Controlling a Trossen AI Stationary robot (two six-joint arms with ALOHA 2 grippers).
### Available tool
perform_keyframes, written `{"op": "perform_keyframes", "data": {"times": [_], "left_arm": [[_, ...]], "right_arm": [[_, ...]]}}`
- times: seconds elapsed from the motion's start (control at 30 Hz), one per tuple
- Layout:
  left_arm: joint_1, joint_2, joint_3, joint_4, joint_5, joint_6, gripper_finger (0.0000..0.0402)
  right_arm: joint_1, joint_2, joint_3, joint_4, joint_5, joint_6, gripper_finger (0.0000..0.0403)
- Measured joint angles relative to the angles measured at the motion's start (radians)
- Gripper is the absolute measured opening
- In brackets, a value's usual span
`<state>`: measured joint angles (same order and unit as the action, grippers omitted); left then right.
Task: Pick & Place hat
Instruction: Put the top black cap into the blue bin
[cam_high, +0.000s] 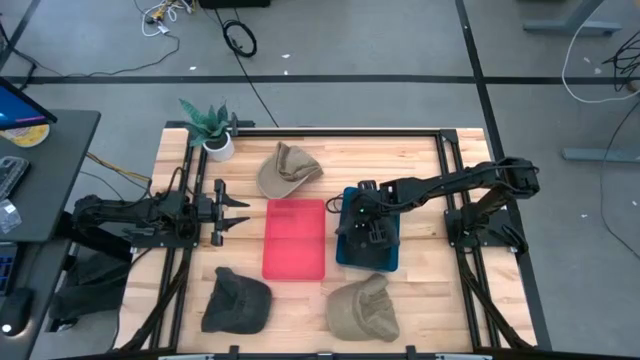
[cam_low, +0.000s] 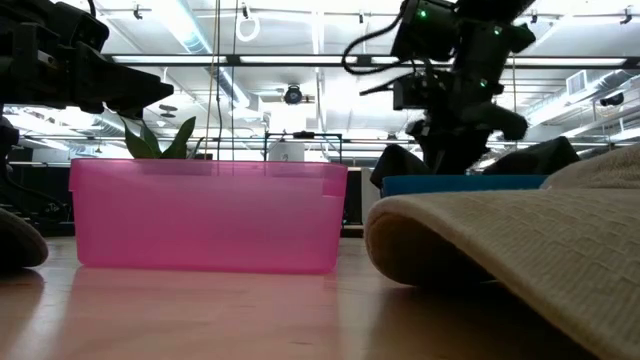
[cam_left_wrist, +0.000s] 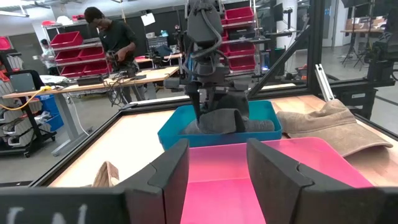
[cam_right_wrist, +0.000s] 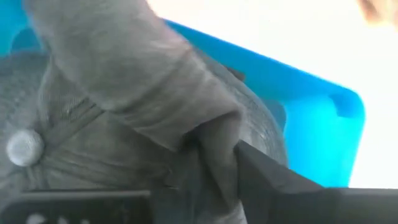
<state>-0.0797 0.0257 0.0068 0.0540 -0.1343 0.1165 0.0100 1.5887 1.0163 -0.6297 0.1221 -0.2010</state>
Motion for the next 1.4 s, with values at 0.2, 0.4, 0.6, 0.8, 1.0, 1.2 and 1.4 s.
{"op": "perform_keyframes", "data": {"times": [0.2,0.4,0.6,0.8,1.0,1.2,1.4], "left_arm": [[0.0,0.0,0.0,0.0,0.0,0.0,0.0165],[0.0,0.0,0.0,0.0,0.0,0.0,0.0165],[0.0,0.0,0.0,0.0,0.0,0.0,0.0165],[0.0,0.0,0.0,0.0,0.0,0.0,0.0165],[0.0,0.0,0.0,0.0,0.0,0.0,0.0165],[0.0,0.0,0.0,0.0,0.0,0.0,0.0165],[0.0,0.0,0.0,0.0,0.0,0.0,0.0165]], "right_arm": [[0.022,0.0,0.046,-0.039,-0.011,0.013,0.0142],[0.031,0.0,0.082,-0.105,-0.011,0.066,0.0157],[0.031,0.0,0.129,-0.166,-0.011,0.066,0.0155],[0.031,-0.001,0.172,-0.143,-0.011,0.087,0.0147],[0.031,-0.002,0.157,0.039,-0.011,0.096,0.0139],[0.052,-0.003,0.102,0.075,-0.084,0.068,0.0133],[0.105,-0.003,0.059,0.052,-0.086,0.119,0.0132]]}}
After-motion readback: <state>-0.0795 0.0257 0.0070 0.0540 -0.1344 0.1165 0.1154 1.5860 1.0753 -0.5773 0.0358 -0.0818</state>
